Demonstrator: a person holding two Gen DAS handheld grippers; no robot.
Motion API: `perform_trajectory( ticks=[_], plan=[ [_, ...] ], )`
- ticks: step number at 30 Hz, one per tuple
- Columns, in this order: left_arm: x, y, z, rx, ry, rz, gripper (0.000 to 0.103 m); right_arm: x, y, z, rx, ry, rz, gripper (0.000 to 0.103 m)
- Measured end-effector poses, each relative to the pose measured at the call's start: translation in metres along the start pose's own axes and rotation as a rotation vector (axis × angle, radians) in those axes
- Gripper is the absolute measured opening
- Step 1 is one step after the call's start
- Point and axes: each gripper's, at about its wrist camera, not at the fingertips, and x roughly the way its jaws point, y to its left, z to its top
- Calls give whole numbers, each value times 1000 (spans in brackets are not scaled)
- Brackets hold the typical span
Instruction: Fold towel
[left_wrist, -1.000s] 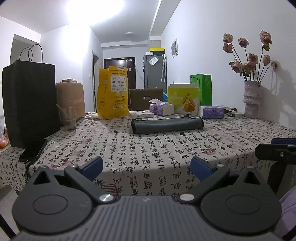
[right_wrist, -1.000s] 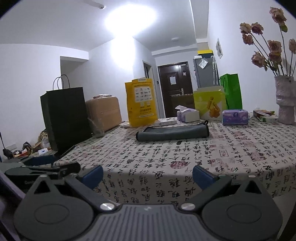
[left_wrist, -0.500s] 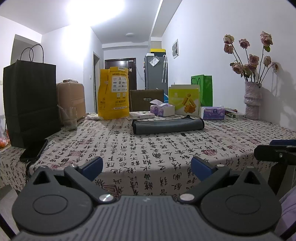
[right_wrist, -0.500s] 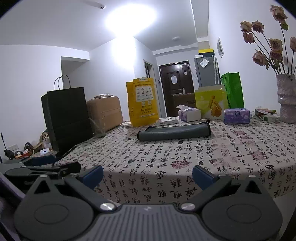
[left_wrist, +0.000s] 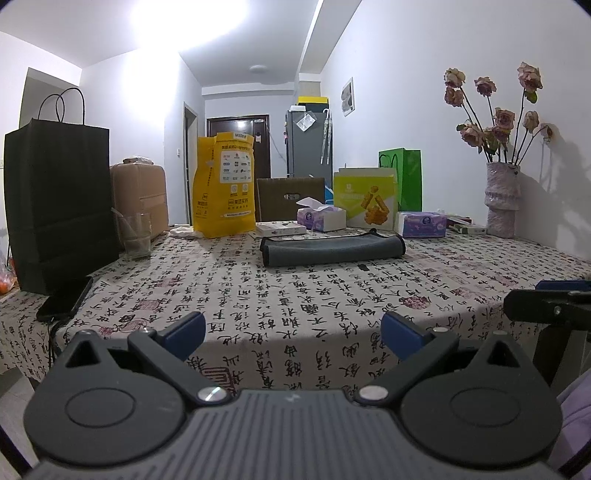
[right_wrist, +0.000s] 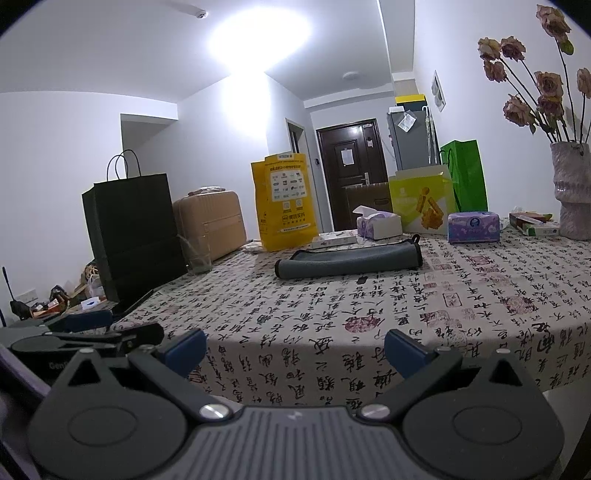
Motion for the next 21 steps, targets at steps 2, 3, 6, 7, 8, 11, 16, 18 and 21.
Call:
perform_trajectory(
  ticks=[2, 3, 6, 7, 8, 11, 16, 18, 21],
  plan=[
    [0, 0, 0, 0, 0, 0, 103, 0, 0, 0, 2, 0, 0, 103],
    [0, 0, 0, 0, -1, 0, 103, 0, 0, 0, 3, 0, -1, 103],
    [0, 0, 0, 0, 0, -1, 103, 0, -1, 0, 5, 0, -3, 103],
    [0, 0, 0, 0, -1, -1, 103, -1, 0, 0, 5, -1, -3, 103],
    [1, 0, 0, 1, -1, -3, 103, -1, 0, -1, 4, -1, -3, 103],
    [1, 0, 0, 1, -1, -6, 103, -1, 0, -1, 5, -1, 1, 103],
    [0, 1, 0, 1, -1, -7, 103, -1, 1, -1, 5, -1, 1, 103],
    [0, 1, 0, 2, -5, -6, 103, -1, 1, -1, 5, -3, 1, 103],
    [-1, 1, -1, 3, -6, -6, 103, -2, 1, -1, 5, -4, 2, 103]
  ],
)
